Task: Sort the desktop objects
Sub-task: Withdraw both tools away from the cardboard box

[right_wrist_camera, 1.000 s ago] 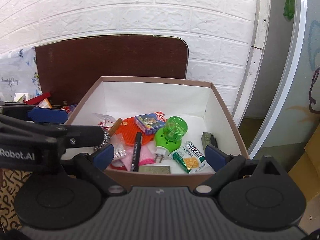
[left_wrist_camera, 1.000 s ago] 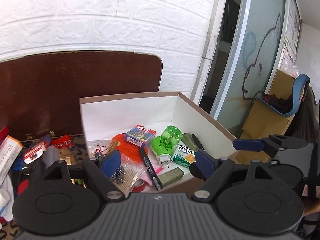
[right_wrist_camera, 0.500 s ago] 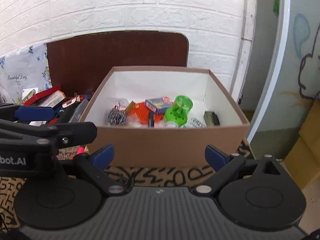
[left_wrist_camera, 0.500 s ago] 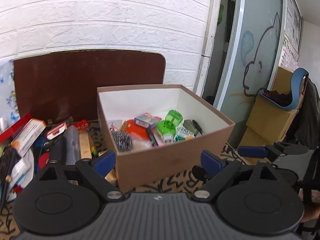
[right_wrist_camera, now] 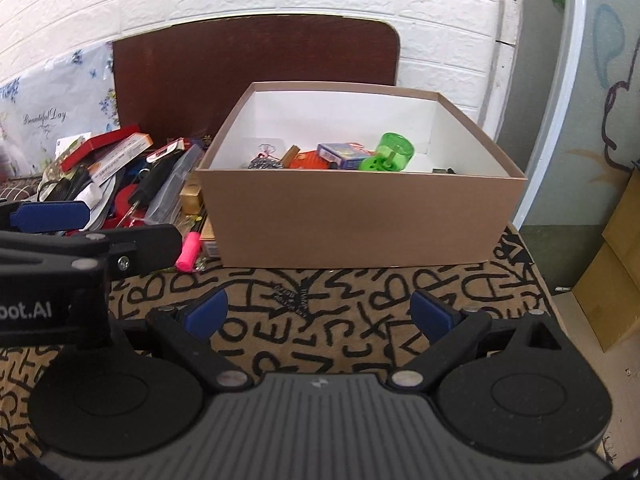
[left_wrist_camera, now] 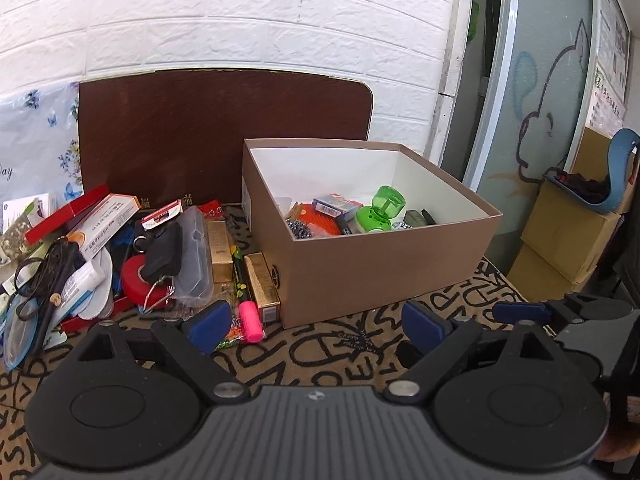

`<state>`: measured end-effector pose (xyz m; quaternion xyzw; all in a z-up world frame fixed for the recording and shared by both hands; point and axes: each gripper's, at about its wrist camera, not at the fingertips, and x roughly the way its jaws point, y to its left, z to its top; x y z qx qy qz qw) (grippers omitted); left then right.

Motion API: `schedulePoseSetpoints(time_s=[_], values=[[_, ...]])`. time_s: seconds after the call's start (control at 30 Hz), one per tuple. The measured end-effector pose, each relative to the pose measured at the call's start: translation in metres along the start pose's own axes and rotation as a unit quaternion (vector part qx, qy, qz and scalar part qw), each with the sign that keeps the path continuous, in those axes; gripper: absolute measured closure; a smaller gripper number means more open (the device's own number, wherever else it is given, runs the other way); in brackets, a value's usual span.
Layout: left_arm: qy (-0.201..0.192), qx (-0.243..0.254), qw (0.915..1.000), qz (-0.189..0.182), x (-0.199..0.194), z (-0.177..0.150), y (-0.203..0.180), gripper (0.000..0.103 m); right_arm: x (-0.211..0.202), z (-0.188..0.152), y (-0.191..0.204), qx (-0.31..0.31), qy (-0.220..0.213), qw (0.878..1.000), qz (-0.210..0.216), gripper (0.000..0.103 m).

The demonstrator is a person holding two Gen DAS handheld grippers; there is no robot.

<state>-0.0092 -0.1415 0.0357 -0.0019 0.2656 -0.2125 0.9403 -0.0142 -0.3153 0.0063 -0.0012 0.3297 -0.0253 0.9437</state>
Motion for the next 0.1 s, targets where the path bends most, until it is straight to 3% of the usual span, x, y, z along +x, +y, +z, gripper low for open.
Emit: schedulePoseSetpoints(time_s=[0.1], values=[[0.004,-0.004,1.0,-0.001,-0.0016,-0.0014,0.0008,0.008,0.0008,-0.0006,0.0024,0.002,0.002,1.0,0.003,0.008]])
